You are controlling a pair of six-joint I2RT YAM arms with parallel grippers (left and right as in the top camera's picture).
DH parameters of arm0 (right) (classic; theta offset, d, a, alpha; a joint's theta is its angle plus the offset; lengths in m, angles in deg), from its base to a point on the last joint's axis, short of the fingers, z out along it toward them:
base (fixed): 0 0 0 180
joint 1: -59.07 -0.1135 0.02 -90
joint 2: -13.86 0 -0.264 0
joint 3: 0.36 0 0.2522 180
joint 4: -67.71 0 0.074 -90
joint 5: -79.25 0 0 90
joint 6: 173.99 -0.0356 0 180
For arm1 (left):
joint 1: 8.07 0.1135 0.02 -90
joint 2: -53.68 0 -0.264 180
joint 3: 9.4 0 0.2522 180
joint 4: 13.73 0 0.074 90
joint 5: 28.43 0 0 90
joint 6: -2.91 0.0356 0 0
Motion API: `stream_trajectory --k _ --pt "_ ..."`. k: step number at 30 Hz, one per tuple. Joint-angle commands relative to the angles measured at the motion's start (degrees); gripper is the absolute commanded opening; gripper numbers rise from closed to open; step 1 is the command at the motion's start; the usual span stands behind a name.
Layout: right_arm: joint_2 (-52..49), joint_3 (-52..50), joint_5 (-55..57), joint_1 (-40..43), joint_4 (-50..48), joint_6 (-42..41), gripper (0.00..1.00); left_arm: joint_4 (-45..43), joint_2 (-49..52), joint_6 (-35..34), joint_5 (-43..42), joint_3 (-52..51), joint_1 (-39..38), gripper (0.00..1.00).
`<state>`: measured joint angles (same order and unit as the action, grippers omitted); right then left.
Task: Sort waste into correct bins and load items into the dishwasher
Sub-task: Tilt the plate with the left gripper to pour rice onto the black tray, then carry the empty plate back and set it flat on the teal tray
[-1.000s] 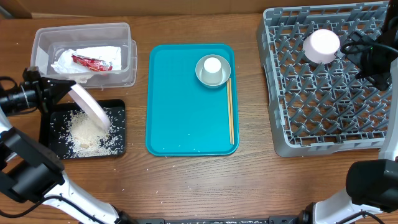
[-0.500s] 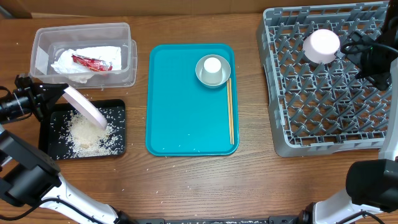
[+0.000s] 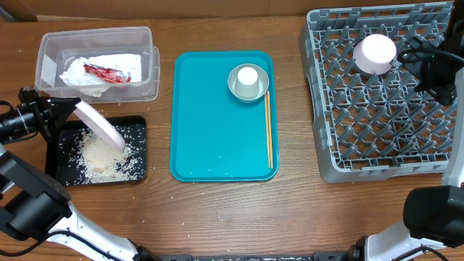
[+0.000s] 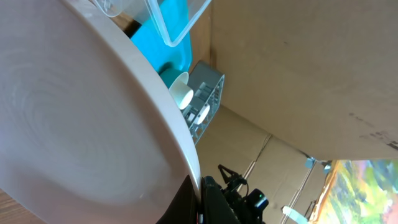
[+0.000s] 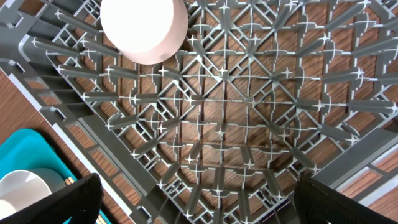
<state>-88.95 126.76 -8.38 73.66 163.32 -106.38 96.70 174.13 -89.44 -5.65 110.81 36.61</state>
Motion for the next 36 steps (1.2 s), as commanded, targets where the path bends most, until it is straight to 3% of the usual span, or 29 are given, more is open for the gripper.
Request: stream_trajectory --k 1,8,15,27,33,36 --pt "0.68 1.03 0.57 0.07 -0.33 0.04 1.0 0.22 -2.64 1.44 1.36 -0.28 -3.06 0.04" --pt "0.68 1.03 0.57 0.07 -0.33 0.04 1.0 0.2 -10.91 1.09 7.8 -0.28 -13.94 0.04" --pt "0.68 1.03 0.57 0.07 -0.33 0.04 1.0 -1.64 -14.43 -0.11 18.58 -0.28 -32.02 0.04" --pt "0.68 1.03 0.57 0.07 -0.33 0.04 1.0 -19.82 -11.87 -25.31 57.96 -0.31 -66.66 0.04" --pt "0.68 1.03 0.57 0.07 -0.31 0.04 1.0 -22.6 -7.26 -32.24 74.12 -0.31 -78.2 0.04" --pt "0.68 1.03 0.57 0.07 -0.31 0.04 1.0 -22.47 -3.76 -34.4 75.95 -0.31 -80.83 0.04"
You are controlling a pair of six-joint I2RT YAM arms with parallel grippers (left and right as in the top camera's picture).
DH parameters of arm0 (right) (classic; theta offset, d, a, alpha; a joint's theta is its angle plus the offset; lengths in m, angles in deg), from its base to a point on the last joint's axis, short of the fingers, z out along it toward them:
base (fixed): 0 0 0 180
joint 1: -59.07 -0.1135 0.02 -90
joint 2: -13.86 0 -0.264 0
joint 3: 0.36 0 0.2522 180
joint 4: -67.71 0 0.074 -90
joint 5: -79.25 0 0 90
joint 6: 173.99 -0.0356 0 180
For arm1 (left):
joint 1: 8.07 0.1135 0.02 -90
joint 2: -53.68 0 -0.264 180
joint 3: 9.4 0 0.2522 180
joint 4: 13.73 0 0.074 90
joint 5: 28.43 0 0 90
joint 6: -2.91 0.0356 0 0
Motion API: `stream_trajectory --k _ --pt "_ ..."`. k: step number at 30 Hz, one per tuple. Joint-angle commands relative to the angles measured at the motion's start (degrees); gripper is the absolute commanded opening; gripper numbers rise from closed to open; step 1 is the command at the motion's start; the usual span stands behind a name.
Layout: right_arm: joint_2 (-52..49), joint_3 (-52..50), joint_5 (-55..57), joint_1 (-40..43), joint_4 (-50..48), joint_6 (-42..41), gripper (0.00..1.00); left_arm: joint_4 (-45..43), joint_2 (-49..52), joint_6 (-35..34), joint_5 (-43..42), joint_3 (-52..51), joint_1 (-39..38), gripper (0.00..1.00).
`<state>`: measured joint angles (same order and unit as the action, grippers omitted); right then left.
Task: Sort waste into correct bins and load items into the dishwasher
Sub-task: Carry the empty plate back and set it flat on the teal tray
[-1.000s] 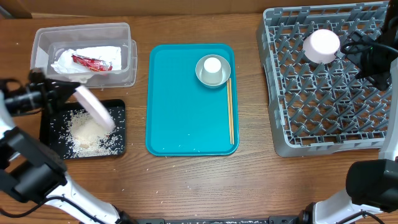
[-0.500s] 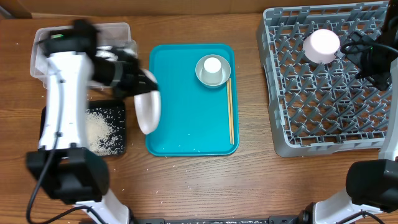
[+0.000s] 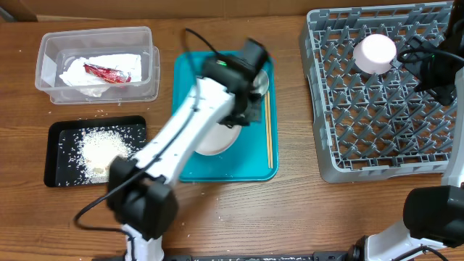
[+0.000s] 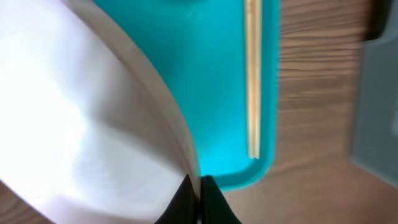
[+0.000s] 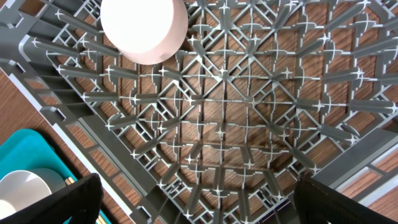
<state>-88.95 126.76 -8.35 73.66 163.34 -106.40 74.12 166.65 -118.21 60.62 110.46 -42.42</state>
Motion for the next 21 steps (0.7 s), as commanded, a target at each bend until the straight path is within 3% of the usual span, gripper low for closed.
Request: stream_trajectory --k 1,13,14,15,16,18,21 --pt "0.68 1.05 0.55 0.07 -0.35 0.07 1.0 0.26 5.11 -5.95 9.44 0.04 -2.43 0.04" --pt "0.68 1.03 0.55 0.07 -0.33 0.07 1.0 0.44 13.16 -7.28 6.43 0.04 -3.06 0.06" --pt "0.68 1.03 0.55 0.07 -0.35 0.07 1.0 0.02 13.16 -7.23 6.45 0.07 -3.08 0.15" --pt "0.68 1.03 0.55 0.07 -0.35 0.07 1.0 -0.37 13.14 -7.21 6.47 0.09 -3.06 0.39" --pt "0.68 1.03 0.55 0.07 -0.35 0.07 1.0 -0.74 13.14 -6.8 6.45 0.09 -3.06 0.57" --pt "0.68 1.03 0.55 0.07 -0.35 0.07 1.0 -1.07 13.14 -5.95 6.49 0.13 -2.97 0.64" --pt "0.68 1.03 0.55 0.07 -0.35 0.07 1.0 -0.2 13.14 -4.37 6.38 1.31 -2.38 0.63"
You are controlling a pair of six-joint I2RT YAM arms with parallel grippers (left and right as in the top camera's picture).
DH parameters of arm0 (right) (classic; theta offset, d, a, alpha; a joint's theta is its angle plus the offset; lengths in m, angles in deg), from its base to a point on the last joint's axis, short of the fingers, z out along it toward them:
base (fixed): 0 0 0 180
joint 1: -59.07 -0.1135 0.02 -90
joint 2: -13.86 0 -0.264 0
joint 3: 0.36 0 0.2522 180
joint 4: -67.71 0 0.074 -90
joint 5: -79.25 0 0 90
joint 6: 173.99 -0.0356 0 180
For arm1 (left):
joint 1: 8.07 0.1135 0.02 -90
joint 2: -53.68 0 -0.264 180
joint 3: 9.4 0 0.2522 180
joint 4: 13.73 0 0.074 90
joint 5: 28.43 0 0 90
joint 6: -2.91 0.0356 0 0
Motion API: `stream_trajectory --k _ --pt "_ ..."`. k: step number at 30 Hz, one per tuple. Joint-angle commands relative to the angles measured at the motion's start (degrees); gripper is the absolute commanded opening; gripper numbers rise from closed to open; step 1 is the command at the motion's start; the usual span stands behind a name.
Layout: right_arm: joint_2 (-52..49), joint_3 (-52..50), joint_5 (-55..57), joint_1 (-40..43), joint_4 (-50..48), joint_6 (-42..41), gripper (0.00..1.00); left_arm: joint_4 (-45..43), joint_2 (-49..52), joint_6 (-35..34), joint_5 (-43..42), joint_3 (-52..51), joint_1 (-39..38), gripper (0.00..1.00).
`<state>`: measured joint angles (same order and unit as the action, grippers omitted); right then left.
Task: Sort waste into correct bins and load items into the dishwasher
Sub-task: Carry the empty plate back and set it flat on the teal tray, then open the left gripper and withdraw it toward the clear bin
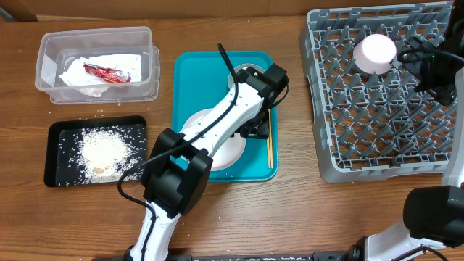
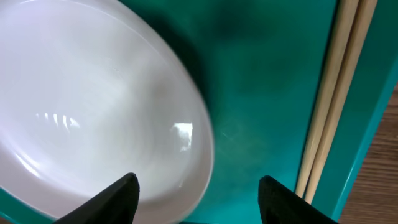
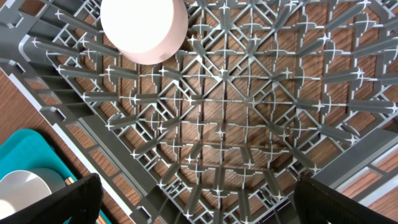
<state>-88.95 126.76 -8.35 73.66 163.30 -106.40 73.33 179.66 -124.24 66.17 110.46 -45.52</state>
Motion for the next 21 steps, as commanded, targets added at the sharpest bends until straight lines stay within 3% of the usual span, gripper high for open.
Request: stream_trajectory --k 1,10,16,18,19,21 --pt "0.68 1.03 0.55 0.07 -0.31 0.07 1.0 1.53 0.11 2.12 0.74 2.29 1.11 0.63" --pt "0.68 1.03 -0.48 0.07 -1.14 -0.98 1.0 18.53 -1.6 2.71 -0.15 25.75 10.49 0.63" --pt "0.68 1.05 -7.74 0.07 -5.68 -1.68 1.0 23.12 -5.25 2.89 1.42 36.89 21.81 0.65" --pt "0.68 1.05 -17.75 0.04 -5.86 -1.64 1.0 23.52 -6.29 2.91 1.53 38.07 26.27 0.8" --pt "0.66 1.03 -23.04 -0.13 -5.7 -1.6 1.0 23.52 -6.8 2.91 1.4 38.07 28.28 0.96" --pt "0.57 0.46 -30.64 -1.42 -5.25 -0.68 1.0 23.52 -7.28 2.91 1.38 38.07 32.3 1.0"
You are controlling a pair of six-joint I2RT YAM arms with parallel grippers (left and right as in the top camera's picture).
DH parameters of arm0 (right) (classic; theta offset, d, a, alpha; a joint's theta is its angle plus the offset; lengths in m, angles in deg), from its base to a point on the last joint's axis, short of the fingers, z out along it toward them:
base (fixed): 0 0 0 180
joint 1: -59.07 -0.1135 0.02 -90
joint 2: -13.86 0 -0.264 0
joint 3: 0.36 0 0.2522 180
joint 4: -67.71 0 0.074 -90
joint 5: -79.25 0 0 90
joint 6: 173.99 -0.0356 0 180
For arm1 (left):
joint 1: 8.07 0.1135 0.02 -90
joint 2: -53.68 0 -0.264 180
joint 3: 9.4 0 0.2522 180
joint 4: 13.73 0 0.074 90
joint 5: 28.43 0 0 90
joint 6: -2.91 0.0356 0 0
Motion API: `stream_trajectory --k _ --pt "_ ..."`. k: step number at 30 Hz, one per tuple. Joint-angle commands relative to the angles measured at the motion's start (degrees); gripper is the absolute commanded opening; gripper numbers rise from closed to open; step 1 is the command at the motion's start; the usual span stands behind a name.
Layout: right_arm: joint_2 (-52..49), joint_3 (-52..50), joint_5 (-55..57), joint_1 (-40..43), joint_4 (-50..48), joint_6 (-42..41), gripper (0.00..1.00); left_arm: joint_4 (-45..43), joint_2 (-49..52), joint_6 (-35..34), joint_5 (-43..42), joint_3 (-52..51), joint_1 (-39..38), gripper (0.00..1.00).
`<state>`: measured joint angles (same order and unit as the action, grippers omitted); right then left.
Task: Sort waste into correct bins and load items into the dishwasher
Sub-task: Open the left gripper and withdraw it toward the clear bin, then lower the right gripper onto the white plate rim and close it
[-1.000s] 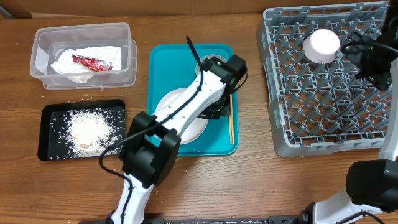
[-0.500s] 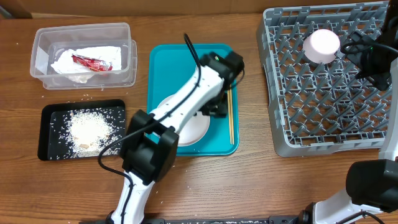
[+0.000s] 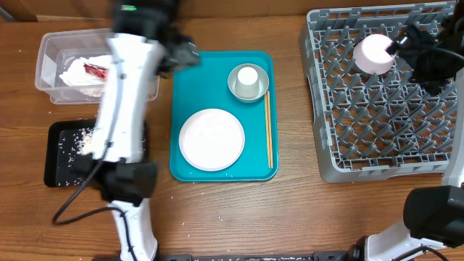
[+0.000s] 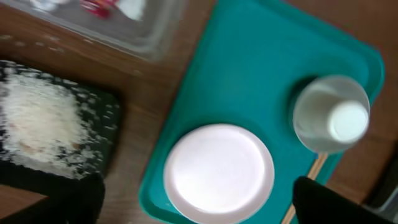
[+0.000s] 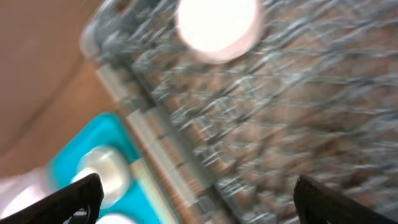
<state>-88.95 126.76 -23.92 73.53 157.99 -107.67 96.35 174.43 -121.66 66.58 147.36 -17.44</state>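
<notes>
A white plate (image 3: 212, 139) lies flat and bare on the teal tray (image 3: 217, 76), also seen in the left wrist view as the plate (image 4: 219, 172). At the tray's far right a grey bowl (image 3: 248, 81) holds a white cup, with chopsticks (image 3: 269, 130) beside it. My left gripper (image 3: 177, 49) hangs high by the tray's far left corner, open and empty (image 4: 196, 205). A pink bowl (image 3: 375, 53) rests upside down in the grey dish rack (image 3: 377, 123). My right gripper (image 3: 415, 45) hovers open over the rack, its view blurred (image 5: 199, 199).
A clear bin (image 3: 98, 61) at the back left holds crumpled paper and a red wrapper. A black tray of rice (image 3: 65, 156) lies in front of it, partly hidden by my left arm. Rice grains are scattered on the wooden table.
My left gripper was low on the teal tray beside the plate; now it is high near the tray's far left corner. The right wrist has shifted, now showing the rack's left edge and the tray.
My left gripper held the plate tilted over the black rice tray. Then it held the plate above the teal tray. Then the plate lay on the tray with the gripper open beside it, and now the gripper is up and away. The right arm stayed still until now.
</notes>
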Motion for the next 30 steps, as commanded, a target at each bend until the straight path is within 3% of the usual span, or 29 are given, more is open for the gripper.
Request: stream_trajectory --k 1,5,13,19,26,30 --pt "0.57 -0.07 -16.81 -2.4 0.07 1.92 1.0 0.5 -2.05 0.33 0.98 1.18 5.97 1.0" --pt "0.57 -4.31 -14.43 -10.99 0.04 7.43 1.0 0.5 -1.97 0.33 1.6 0.39 12.59 1.0" --pt "0.0 -20.87 -5.7 -31.43 -8.92 7.39 1.0 0.5 -1.9 0.28 1.33 0.02 21.59 1.0" --pt "-0.09 -31.8 -3.67 -41.27 -20.85 -0.98 1.0 0.48 -1.9 0.28 1.36 0.02 23.71 1.0" --pt "-0.13 -40.92 0.11 -45.09 -33.53 -10.78 0.63 0.48 -1.9 0.28 1.36 0.02 23.61 1.0" --pt "-0.2 -43.93 0.07 -46.16 -39.12 -18.73 0.57 0.48 -1.9 0.28 1.36 0.02 23.61 1.0"
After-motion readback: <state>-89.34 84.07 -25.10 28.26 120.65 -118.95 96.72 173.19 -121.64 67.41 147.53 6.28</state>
